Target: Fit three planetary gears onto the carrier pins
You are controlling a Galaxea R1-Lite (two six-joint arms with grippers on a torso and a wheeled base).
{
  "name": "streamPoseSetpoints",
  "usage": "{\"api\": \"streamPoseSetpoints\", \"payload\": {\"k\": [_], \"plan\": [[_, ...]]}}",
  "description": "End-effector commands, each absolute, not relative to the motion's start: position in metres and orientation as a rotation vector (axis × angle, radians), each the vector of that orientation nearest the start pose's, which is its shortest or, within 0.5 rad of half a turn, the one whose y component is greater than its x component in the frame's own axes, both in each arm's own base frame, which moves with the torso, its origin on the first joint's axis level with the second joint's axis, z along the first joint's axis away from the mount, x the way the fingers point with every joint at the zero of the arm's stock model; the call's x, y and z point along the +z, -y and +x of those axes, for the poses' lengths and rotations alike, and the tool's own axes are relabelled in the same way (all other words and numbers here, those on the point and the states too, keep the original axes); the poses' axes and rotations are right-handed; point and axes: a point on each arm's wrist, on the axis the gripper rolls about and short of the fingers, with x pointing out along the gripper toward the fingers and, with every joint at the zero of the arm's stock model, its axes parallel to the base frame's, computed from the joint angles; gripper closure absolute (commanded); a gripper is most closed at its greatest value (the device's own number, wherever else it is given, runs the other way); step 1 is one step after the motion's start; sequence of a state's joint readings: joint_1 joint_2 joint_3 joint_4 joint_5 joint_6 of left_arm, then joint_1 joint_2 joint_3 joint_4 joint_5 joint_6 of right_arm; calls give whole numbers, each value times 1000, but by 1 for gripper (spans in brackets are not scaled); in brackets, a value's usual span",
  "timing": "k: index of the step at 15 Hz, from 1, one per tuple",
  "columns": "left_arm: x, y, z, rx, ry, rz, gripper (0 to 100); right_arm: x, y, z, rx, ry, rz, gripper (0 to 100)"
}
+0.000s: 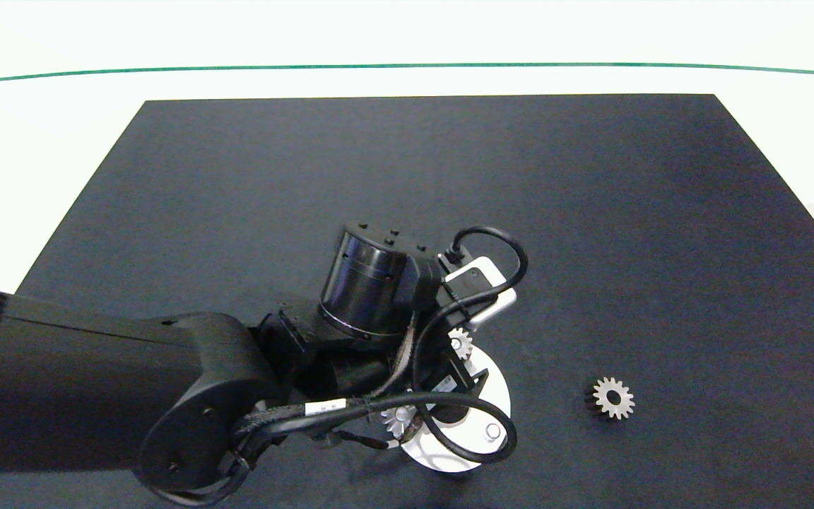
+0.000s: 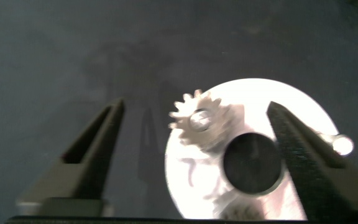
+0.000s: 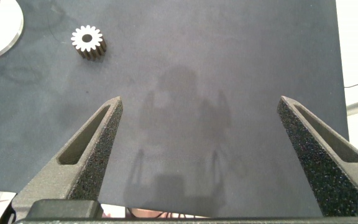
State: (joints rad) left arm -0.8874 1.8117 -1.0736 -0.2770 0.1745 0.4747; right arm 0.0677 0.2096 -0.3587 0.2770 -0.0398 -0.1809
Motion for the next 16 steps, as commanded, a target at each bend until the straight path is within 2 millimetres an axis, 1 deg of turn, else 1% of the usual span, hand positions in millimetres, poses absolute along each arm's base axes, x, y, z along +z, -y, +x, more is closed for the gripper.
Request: {"api": "streamPoseSetpoints", "payload": {"k": [1,3,4,5,6,7,8,10,12,14,16], "plan": [[228,209,221,-659,-182,623,0,163,3,-27,44,-127,-189,0],[250,158,205,-560,-204,594,0,182,2,-12,61,-178,-190,0],[254,137,196,-509,-223,554,0,184,1,-2,87,-228,-191,0],[256,127,190,-492,-225,539,0,185,0,3,102,-253,-192,0],[253,97,171,-416,-243,504,0,186,-3,21,172,-325,-203,0],[251,88,166,-391,-247,494,0,186,-4,26,190,-349,-210,0],[242,67,144,-339,-253,464,0,187,-9,42,260,-411,-227,0],[227,53,119,-316,-260,408,0,182,-17,54,353,-480,-260,0],[220,43,100,-306,-250,371,0,177,-26,68,392,-558,-303,0],[220,36,83,-301,-245,326,0,174,-39,82,432,-584,-346,0],[220,30,71,-295,-231,302,0,169,-55,99,442,-589,-387,0]]}}
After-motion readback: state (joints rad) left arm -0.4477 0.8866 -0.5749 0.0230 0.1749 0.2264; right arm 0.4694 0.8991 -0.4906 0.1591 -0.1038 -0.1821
